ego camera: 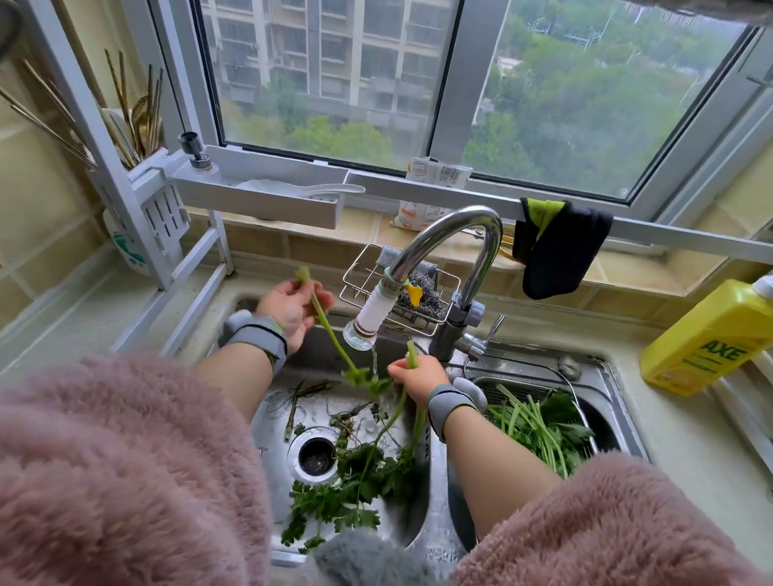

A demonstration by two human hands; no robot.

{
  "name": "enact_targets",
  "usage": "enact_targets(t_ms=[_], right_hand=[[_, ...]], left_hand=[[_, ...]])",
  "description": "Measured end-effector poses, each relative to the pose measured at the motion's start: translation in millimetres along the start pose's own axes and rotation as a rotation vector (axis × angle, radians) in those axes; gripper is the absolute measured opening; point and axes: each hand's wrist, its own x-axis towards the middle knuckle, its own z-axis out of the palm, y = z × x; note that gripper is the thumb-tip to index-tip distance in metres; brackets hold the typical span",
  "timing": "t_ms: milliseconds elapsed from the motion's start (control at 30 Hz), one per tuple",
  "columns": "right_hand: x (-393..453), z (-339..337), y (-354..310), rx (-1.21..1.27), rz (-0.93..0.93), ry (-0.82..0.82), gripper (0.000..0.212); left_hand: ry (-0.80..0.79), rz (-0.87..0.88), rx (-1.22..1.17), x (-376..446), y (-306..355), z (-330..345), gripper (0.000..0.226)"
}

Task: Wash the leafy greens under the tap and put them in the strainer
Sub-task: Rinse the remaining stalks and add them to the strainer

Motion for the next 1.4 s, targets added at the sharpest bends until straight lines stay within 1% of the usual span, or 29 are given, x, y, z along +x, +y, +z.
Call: enact_targets(t_ms=[133,167,233,433,533,600,667,767,867,900,1067,1133,1200,1300,1333,1400], right_hand=[[2.5,-4.3,2.2,0.102,0.093,0.059,0.029],[1.6,-4.5,1.9,0.122,0.101,0.057,0.030],[-0.7,-7.5,4.4,0.143,0.078,0.048,0.029],[-3.1,-13.6,14.9,0.155,-0.017,0.083,0.029],[0.4,-12.6,15.2,0.181,-0.097,0.052,0.011],[-0.1,-12.3,11.9,0.231,-0.137,0.042,0.013],[-0.6,-11.3,8.4,0.252,-0.158,0.041,0.023],[-3.1,-9.0,4.1,0.258,-0.163,0.045,0.023],[-5.8,-1.7,-3.0,0.281,-0.198,-0.004,0.028],[-6.1,1.5,-5.3,0.280,-0.213,-0.020,0.029],[-8.5,11.3,-14.5,0.254,-0.235,-0.089,0.022],[-9.8,12.0,-16.0,0.248,-0.234,-0.089,0.023],[-9.7,13.3,-16.5,0.272,-0.252,-0.086,0.014],[-9.8,13.5,-17.7,0.293,-0.284,-0.044,0.024],[-9.1,13.8,-18.1,0.272,-0.287,-0.022,0.023],[-8.1,14.3,-19.0,0.239,-0.291,0.014,0.016]], left_hand=[[-0.167,-0.188,0.365,-21.5,-40.1,10.6,0.010],[-0.193,-0.221,0.418,-24.2,-47.8,10.7,0.009],[-0.218,-0.251,0.452,-28.5,-57.8,14.1,0.007],[-0.248,-0.242,0.533,-32.0,-64.2,19.3,0.017],[-0.217,-0.249,0.559,-29.9,-69.0,18.7,0.027],[-0.177,-0.267,0.508,-28.6,-72.9,19.6,0.031],[-0.149,-0.280,0.503,-28.4,-73.3,18.5,0.032],[-0.189,-0.262,0.593,-30.1,-72.7,15.6,0.025],[-0.212,-0.247,0.745,-29.1,-74.7,9.6,0.011],[-0.220,-0.237,0.791,-29.3,-75.3,7.0,0.010],[-0.211,-0.092,0.948,-28.9,-73.5,2.0,0.030],[-0.231,-0.056,0.968,-28.9,-73.0,2.6,0.034],[-0.258,-0.094,0.901,-30.3,-72.9,0.7,0.036],[-0.276,-0.166,0.820,-35.4,-71.8,-0.5,0.034],[-0.277,-0.173,0.812,-37.2,-71.1,-0.4,0.033],[-0.281,-0.183,0.773,-40.6,-70.7,0.6,0.032]])
